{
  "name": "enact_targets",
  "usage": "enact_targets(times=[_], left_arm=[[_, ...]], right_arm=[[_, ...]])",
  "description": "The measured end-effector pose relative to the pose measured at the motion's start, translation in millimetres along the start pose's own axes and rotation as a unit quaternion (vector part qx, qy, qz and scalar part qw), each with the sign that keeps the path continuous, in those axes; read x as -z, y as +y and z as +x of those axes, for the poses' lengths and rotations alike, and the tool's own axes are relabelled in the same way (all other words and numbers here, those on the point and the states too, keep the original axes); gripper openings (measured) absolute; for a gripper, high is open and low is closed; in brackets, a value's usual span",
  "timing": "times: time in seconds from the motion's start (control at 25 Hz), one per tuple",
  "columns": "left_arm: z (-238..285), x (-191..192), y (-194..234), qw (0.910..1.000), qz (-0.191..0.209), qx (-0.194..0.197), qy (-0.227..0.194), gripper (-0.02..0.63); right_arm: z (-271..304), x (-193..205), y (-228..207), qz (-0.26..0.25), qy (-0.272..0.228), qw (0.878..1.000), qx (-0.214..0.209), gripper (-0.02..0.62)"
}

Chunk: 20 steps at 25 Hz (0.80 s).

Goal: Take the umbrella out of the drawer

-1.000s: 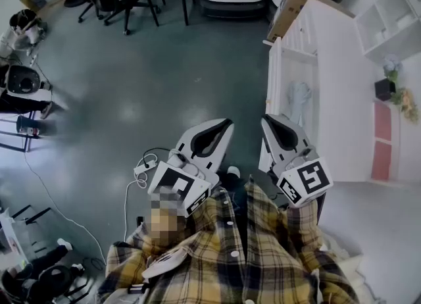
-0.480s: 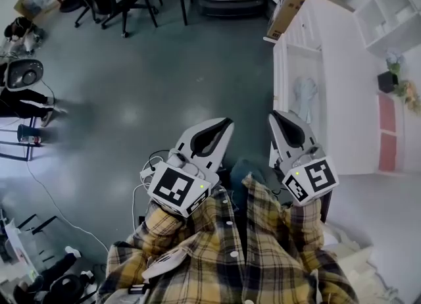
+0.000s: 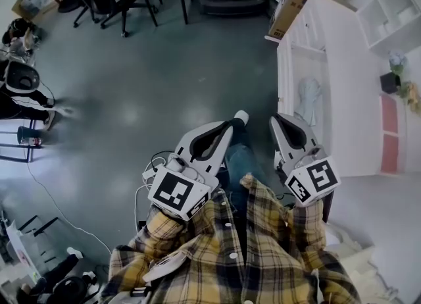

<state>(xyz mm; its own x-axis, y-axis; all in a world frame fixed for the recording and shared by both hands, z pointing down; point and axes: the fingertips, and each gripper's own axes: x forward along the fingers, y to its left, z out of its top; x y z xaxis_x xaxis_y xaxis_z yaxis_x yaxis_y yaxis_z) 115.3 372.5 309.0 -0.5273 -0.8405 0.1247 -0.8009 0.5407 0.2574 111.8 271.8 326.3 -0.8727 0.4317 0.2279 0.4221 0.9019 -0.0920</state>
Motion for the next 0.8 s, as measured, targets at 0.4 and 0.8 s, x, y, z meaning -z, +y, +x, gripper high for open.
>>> enact_targets(times=[0.4, 0.8], left_arm=[[54, -14, 54, 0.9999, 0.002, -0.005, 0.015, 0.028], [183, -54, 101, 0.9976, 0.01, 0.053, 0.044, 0.028]], right_arm=[[65, 1, -50, 0.018, 0.014, 1.0, -0.006, 0.017], [115, -12, -159, 0.057, 0.027, 0.996, 0.056, 0.017]])
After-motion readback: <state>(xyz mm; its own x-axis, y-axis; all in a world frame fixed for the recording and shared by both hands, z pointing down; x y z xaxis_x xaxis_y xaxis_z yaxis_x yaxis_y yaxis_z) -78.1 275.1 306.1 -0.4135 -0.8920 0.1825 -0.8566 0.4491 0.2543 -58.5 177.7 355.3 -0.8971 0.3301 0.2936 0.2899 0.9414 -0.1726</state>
